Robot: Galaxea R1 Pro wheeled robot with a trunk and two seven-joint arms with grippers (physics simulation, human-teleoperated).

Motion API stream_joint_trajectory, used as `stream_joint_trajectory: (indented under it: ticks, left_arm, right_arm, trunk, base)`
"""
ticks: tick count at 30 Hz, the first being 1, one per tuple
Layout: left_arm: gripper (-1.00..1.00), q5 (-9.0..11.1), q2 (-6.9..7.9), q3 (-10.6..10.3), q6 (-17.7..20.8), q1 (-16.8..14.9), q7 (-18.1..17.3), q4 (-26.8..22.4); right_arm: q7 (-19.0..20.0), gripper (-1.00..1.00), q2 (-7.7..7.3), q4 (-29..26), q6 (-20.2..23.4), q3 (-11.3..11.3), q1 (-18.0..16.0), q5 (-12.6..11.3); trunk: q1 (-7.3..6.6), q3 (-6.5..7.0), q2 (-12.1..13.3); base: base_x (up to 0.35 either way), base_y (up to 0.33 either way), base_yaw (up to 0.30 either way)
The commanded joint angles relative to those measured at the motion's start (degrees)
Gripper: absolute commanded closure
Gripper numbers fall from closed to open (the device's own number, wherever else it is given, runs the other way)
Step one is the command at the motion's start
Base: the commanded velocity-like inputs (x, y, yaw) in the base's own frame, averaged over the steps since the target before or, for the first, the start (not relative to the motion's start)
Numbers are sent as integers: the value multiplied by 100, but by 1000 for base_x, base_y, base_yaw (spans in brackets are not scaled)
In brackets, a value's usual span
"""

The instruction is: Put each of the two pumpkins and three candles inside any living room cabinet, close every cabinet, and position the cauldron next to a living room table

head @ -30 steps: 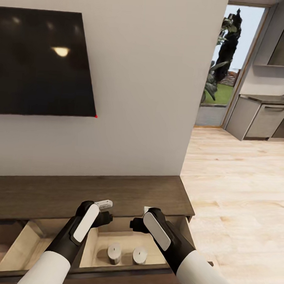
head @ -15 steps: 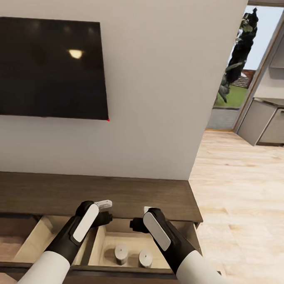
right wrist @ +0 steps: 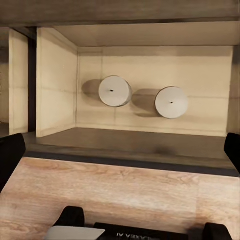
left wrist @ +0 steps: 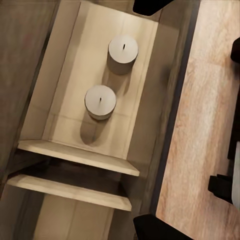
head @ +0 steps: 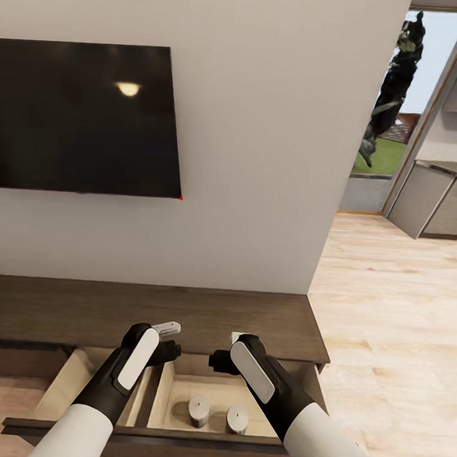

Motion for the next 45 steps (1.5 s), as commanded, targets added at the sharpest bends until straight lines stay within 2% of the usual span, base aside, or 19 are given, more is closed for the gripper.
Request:
stream_joint_trajectory:
  ticks: [1, 20, 24, 26, 30, 32, 35, 38, 43, 45]
  left_arm:
    - [-100, 59, 1, -7, 7, -5, 60, -5]
    - [-100, 59, 8, -7, 7, -3, 59, -5]
    - [-100, 59, 25, -6, 7, -3, 58, -8]
    - [-100, 59, 84, -6, 8, -3, 56, -11]
    - [-100, 70, 303, 17, 12, -6, 53, -9]
    - [-100, 74, 504, 152, 13, -4, 52, -9]
    - [-100, 77, 655, 362, 15, -4, 47, -8]
    - [-100, 77, 730, 485, 16, -7, 44, -7]
    - [-100, 77, 769, 532, 16, -5, 43, -8]
    - [-100, 81, 850, 541, 16, -9, 38, -6]
  right_arm:
    - [-57, -100, 0, -5, 5, 8, -5, -51]
    - [-56, -100, 0, -5, -4, 8, -5, -51]
    - [-56, -100, 0, -5, -11, 7, -5, -51]
    - [-56, -100, 0, -5, -12, 7, -5, -51]
    - [-58, -100, 0, -5, -13, 7, -5, -51]
    - [-63, -100, 0, -5, -13, 13, -5, -51]
    - [-64, -100, 0, -5, -17, 15, -5, -51]
    - [-68, -100, 0, 4, -21, 16, -5, -45]
    - [-78, -100, 0, 22, -27, 16, -5, -42]
    - [-81, -100, 0, 27, -32, 16, -5, -42]
  trunk:
    - [-23, 13, 38]
    - [-440, 354, 800]
    - [-440, 354, 800]
    - [-440, 354, 800]
    - [-440, 354, 800]
    - [-440, 354, 800]
    - [-440, 354, 800]
    - [-440, 354, 800]
    - [-440, 354, 800]
    - [-440, 354, 800]
  base:
    - [0, 0, 2]
    - [0, 0, 0]
    - [0, 0, 91]
    - [0, 0, 211]
    - [0, 0, 258]
    - [0, 0, 281]
    - [0, 0, 285]
    - [0, 0, 289]
    - [0, 0, 290]
    - [0, 0, 290]
